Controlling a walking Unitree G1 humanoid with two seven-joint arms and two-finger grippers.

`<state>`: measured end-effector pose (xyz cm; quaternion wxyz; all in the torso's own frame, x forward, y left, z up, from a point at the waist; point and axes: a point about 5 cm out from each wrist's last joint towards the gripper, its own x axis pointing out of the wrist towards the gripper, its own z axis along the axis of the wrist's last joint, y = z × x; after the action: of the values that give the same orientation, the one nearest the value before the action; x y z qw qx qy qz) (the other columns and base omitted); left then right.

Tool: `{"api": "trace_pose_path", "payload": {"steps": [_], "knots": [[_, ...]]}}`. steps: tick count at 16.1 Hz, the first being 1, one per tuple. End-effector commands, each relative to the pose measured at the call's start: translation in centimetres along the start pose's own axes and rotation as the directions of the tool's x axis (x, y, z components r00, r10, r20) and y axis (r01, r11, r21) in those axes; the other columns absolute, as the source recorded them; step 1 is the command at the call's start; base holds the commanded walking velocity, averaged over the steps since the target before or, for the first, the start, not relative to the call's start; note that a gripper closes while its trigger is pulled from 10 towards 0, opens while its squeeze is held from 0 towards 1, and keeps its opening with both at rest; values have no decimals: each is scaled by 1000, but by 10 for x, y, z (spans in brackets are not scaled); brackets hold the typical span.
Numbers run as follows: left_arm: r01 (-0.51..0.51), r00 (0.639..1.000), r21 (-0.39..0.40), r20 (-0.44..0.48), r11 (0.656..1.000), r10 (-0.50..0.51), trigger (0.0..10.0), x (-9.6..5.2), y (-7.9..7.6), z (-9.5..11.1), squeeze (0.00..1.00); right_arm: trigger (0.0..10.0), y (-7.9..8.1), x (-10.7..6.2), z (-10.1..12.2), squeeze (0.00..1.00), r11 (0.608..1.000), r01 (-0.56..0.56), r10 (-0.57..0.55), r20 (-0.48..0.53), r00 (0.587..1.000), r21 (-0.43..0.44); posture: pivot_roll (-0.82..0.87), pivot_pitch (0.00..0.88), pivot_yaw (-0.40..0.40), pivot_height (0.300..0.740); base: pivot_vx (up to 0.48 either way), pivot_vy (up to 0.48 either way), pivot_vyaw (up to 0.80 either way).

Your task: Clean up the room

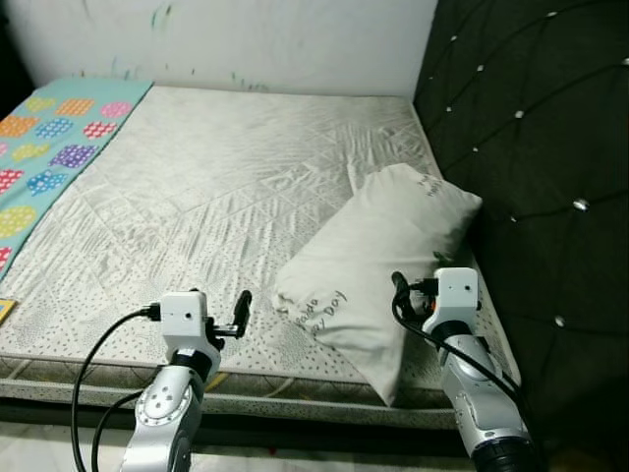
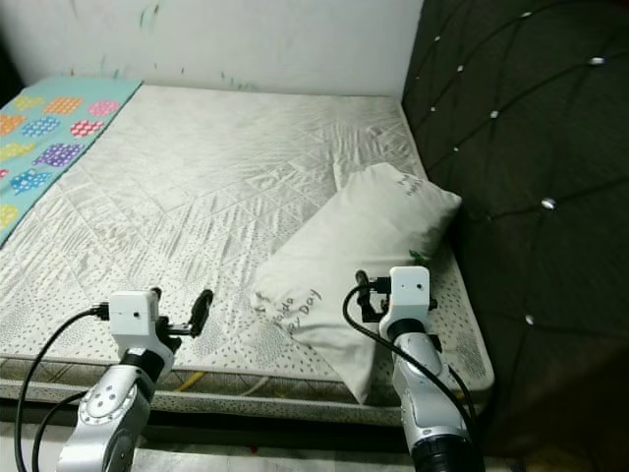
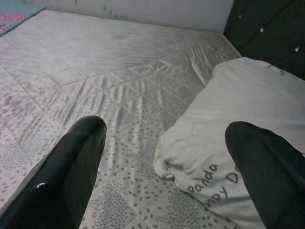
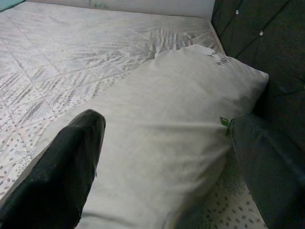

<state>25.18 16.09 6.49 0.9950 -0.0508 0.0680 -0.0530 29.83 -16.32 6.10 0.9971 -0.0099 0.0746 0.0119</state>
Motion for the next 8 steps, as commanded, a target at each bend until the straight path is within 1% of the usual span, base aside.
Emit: {"api": "trace_pose_path", "payload": {"steps": [1, 8], "knots": [[12, 1000, 4, 9, 1000, -12, 10000, 1, 0, 3, 0, 10000, -2, 2, 8, 0, 1000, 8, -8, 32, 999, -9, -77, 0, -22, 740, 337, 0, 0], [9, 1000, 5, 13, 1000, -9, 10000, 3, -2, 4, 0, 10000, -2, 3, 10, 0, 1000, 10, -9, 41, 999, -14, -78, 0, -22, 740, 322, 0, 0]]}}
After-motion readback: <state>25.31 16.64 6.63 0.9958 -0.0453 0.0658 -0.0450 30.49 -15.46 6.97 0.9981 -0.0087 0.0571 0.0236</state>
